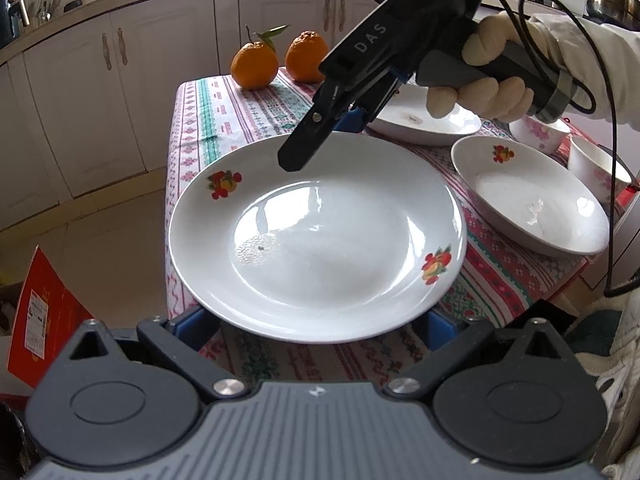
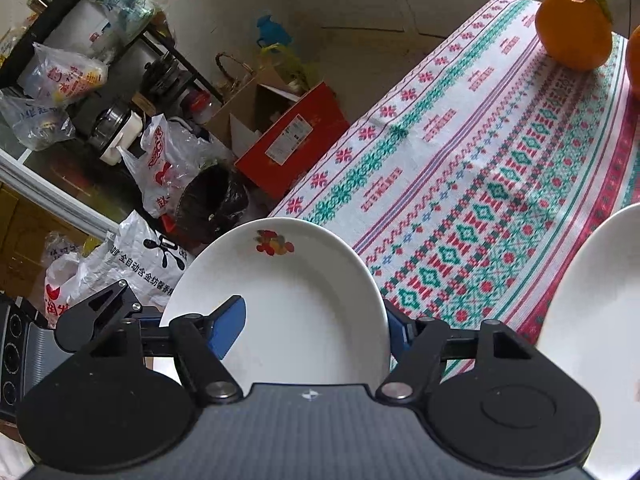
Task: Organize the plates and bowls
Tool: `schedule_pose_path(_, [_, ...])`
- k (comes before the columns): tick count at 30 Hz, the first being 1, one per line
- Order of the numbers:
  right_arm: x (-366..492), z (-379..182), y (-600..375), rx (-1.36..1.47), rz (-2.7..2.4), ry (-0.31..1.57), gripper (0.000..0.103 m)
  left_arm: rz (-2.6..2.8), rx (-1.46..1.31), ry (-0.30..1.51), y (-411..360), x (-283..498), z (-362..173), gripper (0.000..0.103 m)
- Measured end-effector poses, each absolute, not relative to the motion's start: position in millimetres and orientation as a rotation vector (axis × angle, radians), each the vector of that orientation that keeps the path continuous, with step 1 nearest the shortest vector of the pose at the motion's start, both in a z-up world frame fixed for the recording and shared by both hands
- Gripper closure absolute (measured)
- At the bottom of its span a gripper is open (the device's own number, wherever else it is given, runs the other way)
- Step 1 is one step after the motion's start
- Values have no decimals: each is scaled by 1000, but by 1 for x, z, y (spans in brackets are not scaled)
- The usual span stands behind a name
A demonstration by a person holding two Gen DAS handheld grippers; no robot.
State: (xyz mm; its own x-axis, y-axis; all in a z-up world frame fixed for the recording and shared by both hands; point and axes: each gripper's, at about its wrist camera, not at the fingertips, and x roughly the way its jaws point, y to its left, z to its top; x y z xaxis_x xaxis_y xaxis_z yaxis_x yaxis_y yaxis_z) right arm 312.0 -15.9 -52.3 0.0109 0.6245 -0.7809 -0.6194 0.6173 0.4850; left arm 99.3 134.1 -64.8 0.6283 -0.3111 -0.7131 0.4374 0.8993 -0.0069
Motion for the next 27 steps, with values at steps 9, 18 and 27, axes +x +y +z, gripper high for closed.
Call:
schedule_pose_path(9, [332, -47, -22, 26, 926, 1173, 26, -454, 173, 776, 136, 120, -61, 3])
schedule_pose_path(18, [353, -53, -23, 37, 888, 1151, 26, -458, 190, 781, 135, 138, -65, 3])
schedule_pose_path(27, [369, -59, -25, 45, 865, 1140, 26, -456, 214, 776, 132, 154, -67, 3])
